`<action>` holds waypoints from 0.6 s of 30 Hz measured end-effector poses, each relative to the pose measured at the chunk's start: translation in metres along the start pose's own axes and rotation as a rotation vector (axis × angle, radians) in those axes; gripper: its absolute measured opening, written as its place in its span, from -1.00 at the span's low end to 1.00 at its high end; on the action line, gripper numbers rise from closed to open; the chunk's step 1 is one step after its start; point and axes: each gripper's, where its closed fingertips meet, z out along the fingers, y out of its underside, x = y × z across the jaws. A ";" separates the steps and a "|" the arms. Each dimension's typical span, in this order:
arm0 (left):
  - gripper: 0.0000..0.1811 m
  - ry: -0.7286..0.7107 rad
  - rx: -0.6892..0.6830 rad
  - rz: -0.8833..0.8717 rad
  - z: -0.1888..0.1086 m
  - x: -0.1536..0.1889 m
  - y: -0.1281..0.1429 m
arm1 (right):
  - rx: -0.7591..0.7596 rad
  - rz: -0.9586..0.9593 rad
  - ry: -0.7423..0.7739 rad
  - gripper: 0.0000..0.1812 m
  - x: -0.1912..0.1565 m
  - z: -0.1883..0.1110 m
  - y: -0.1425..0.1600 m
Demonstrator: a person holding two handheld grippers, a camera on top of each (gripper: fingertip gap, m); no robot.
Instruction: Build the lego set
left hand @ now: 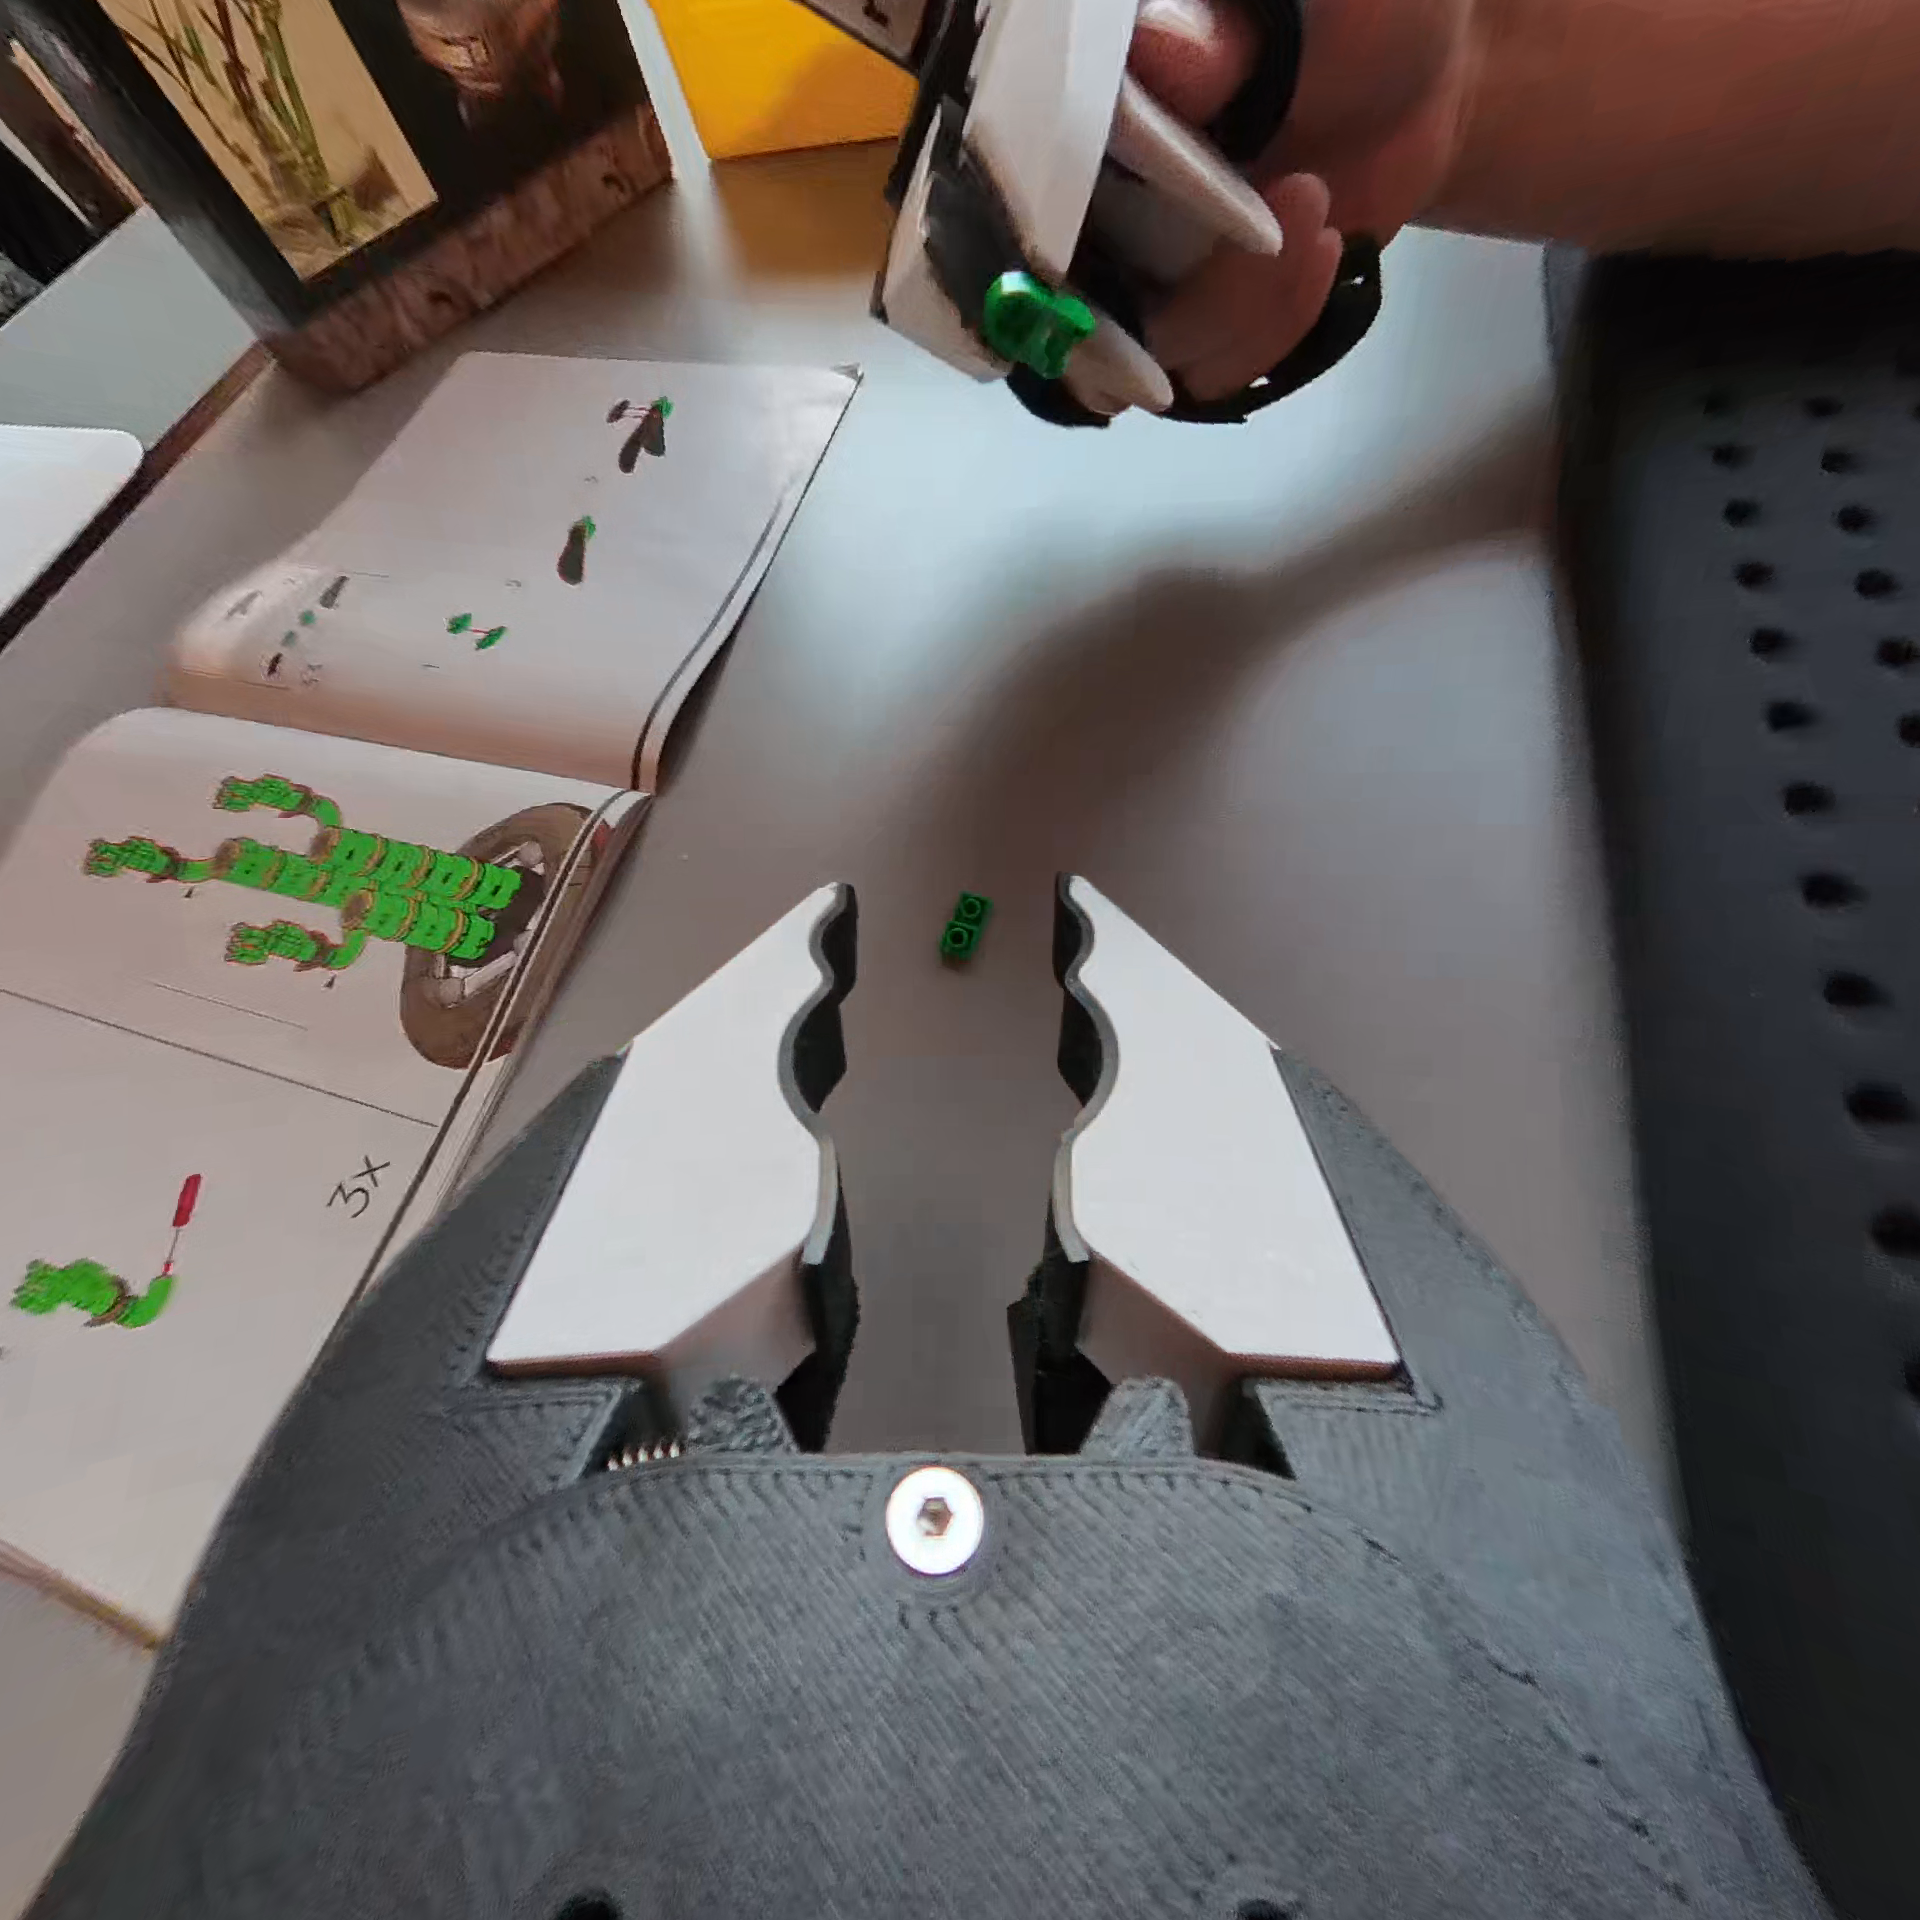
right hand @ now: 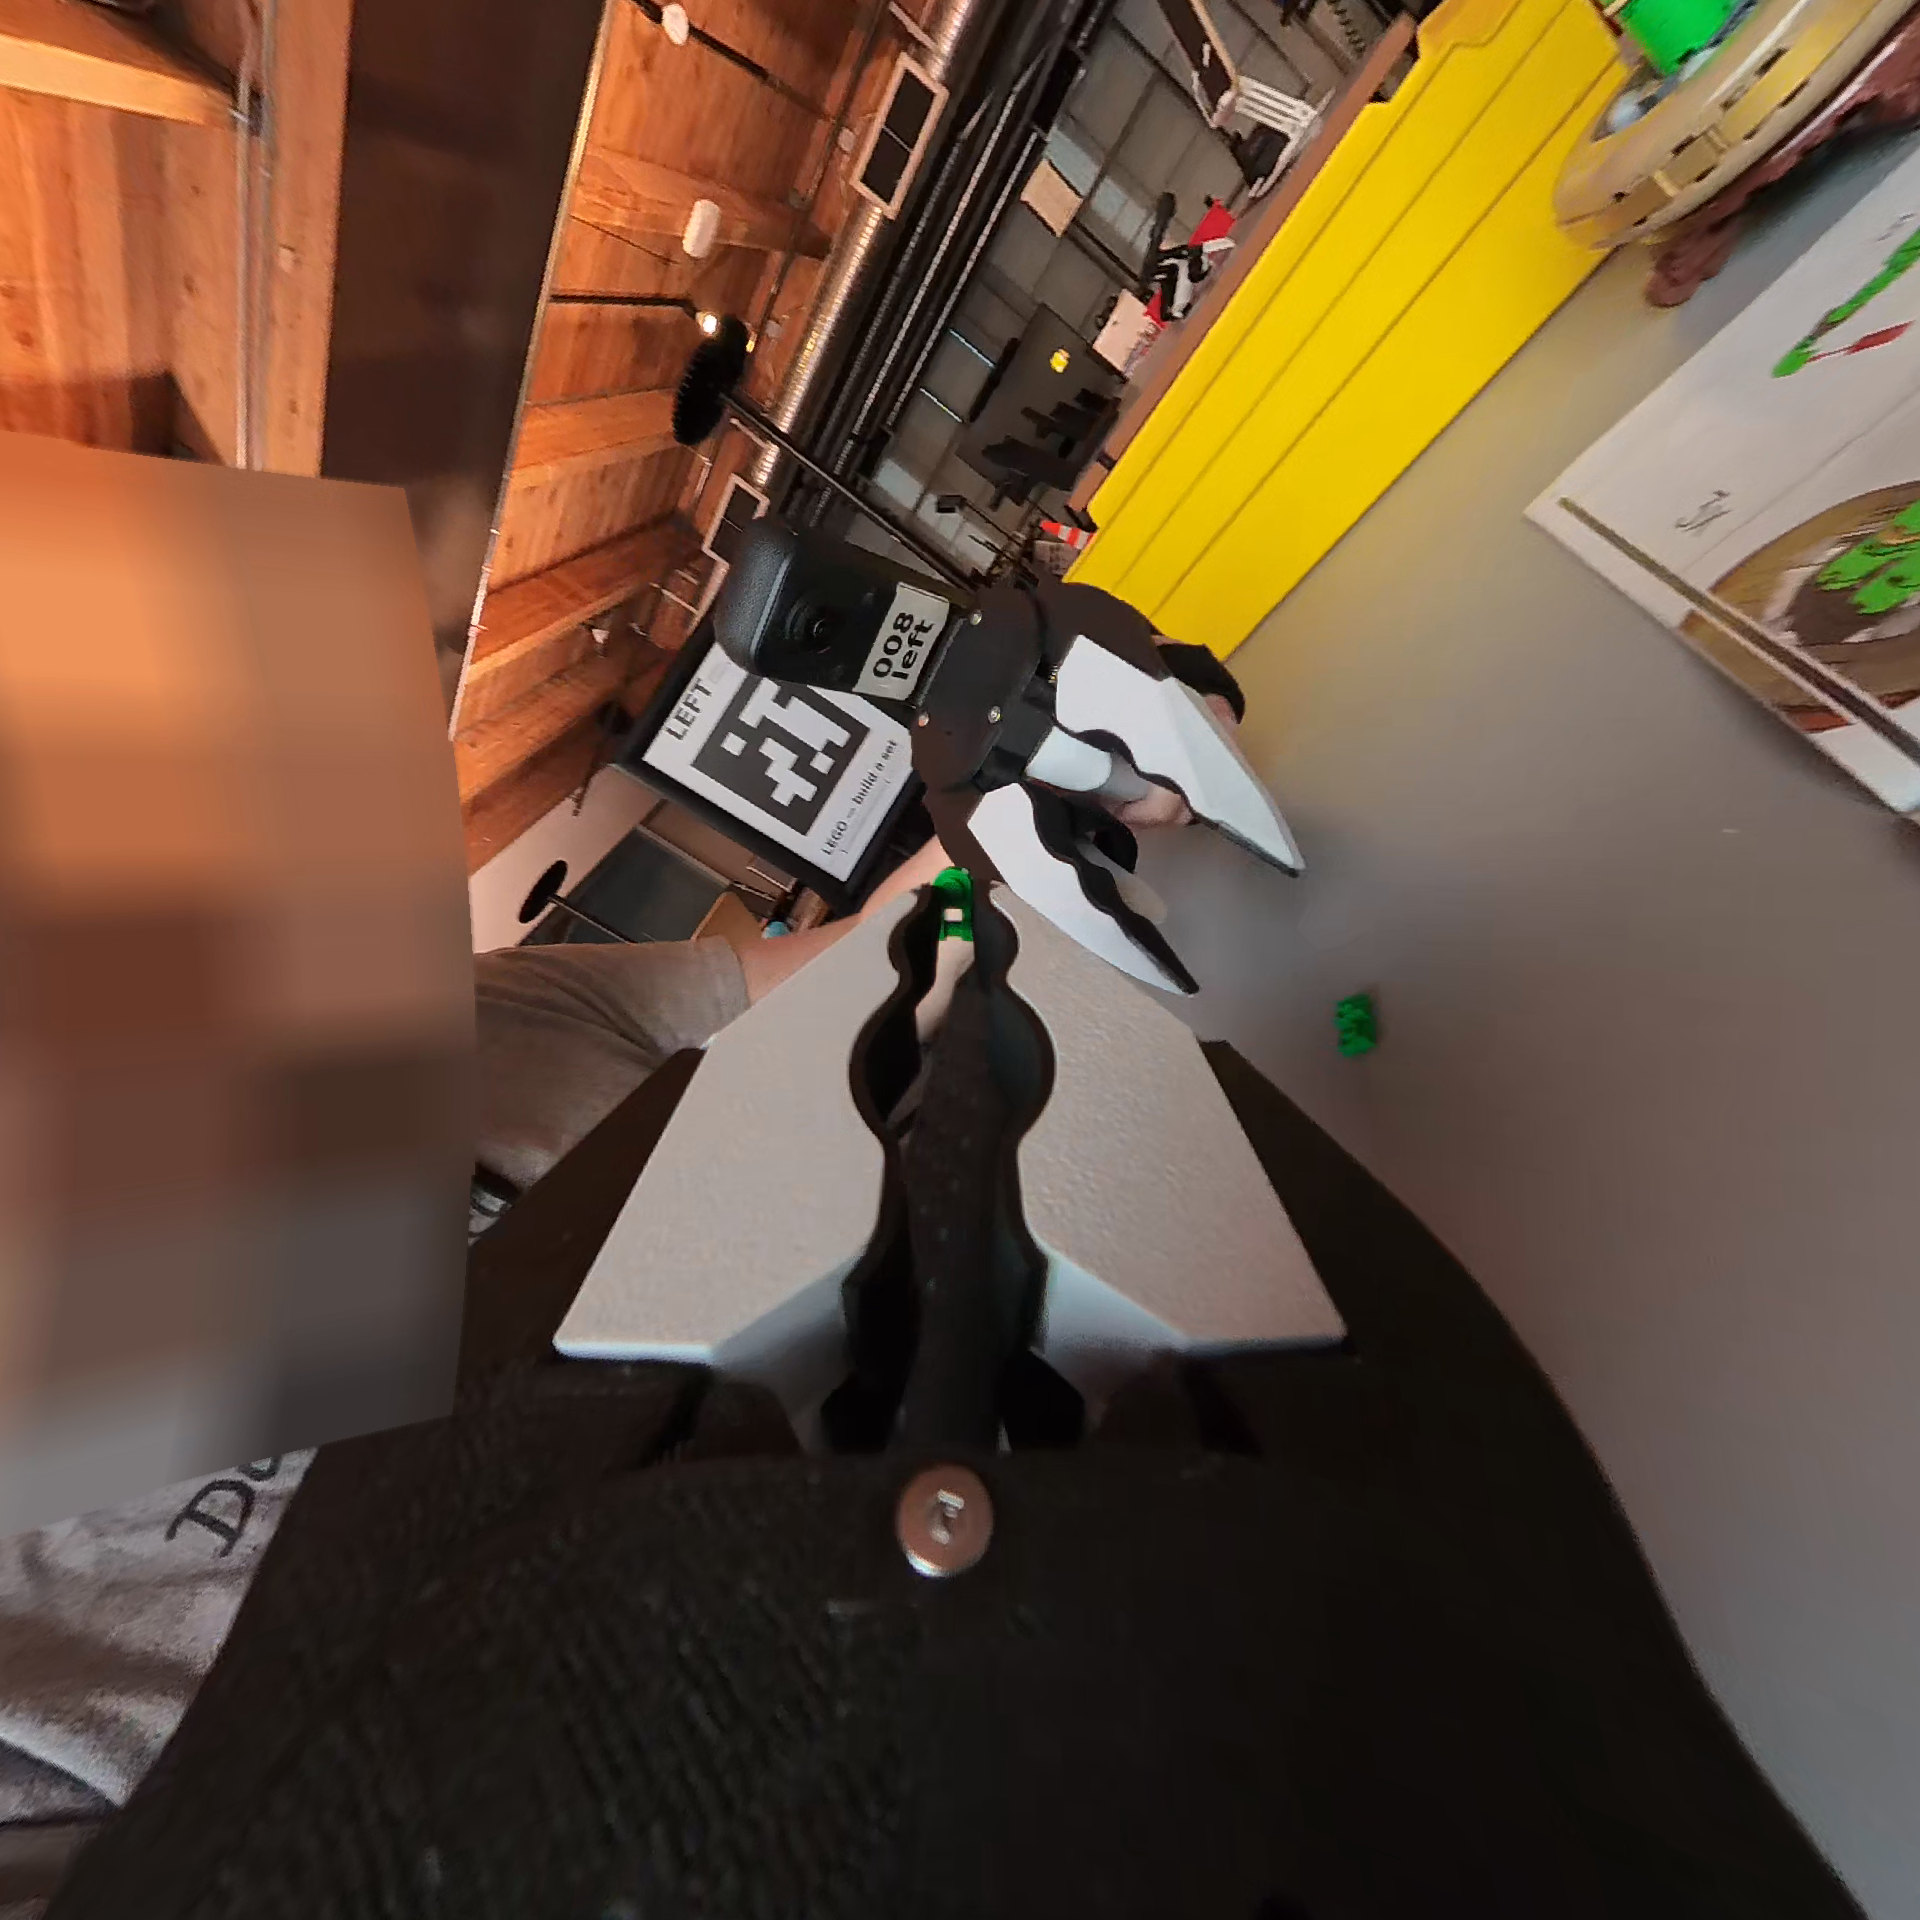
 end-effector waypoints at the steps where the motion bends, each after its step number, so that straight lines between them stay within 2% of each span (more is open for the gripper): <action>1: -0.62 -0.002 -0.012 0.007 0.003 -0.001 0.004 | -0.006 -0.003 0.012 -0.95 0.003 -0.001 0.000; 4: -0.66 0.003 -0.068 0.027 0.012 -0.005 0.016 | -0.032 -0.011 0.060 -0.95 0.012 -0.004 0.003; 11: -0.74 0.055 -0.142 0.063 0.025 -0.002 0.027 | -0.118 -0.100 0.179 -0.95 0.028 -0.006 0.010; 18: -0.91 0.099 -0.140 0.103 0.027 0.006 0.027 | -0.206 -0.203 0.260 -0.95 0.033 -0.001 0.021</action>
